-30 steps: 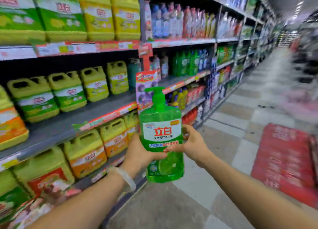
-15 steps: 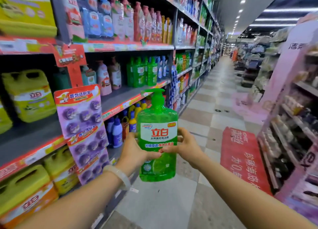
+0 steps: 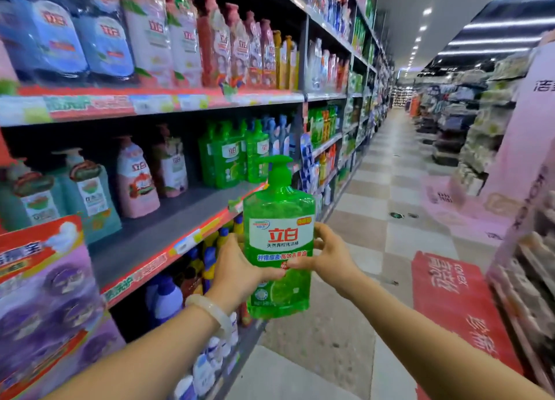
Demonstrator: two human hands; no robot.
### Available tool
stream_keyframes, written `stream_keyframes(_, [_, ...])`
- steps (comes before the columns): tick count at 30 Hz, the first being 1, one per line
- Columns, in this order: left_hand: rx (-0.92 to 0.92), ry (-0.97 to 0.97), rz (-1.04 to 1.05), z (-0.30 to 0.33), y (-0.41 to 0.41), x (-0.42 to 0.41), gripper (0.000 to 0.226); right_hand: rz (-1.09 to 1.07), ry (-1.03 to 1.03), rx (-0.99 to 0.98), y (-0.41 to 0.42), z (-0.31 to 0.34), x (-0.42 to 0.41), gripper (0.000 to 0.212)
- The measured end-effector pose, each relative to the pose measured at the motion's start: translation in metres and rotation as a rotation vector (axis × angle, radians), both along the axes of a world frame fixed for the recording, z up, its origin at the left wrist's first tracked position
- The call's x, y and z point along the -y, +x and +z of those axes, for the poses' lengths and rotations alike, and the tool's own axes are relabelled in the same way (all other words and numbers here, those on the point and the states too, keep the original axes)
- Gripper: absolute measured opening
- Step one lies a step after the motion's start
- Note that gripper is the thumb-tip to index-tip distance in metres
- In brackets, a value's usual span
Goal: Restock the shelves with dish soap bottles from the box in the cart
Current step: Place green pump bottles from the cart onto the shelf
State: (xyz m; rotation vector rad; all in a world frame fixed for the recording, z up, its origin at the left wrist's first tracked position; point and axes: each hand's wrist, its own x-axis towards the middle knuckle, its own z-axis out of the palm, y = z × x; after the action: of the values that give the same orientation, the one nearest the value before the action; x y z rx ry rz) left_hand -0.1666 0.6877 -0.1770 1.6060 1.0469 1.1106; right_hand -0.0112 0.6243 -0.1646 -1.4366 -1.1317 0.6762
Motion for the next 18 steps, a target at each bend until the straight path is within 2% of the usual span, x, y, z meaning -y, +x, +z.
stream_keyframes(7, [-0.01, 0.032, 0.136, 0.013, 0.084, -0.135, 0.074, 0.154, 0.02, 0.081, 0.093, 0.018, -0.162, 0.064])
stream_keyframes(12, [-0.05, 0.102, 0.297, 0.011, 0.104, -0.229, 0.081, 0.266, 0.05, 0.102, 0.116, 0.023, -0.272, 0.059])
stream_keyframes(18, [-0.072, 0.191, 0.462, 0.005, 0.129, -0.35, 0.083, 0.318, 0.095, 0.128, 0.137, 0.022, -0.405, 0.068])
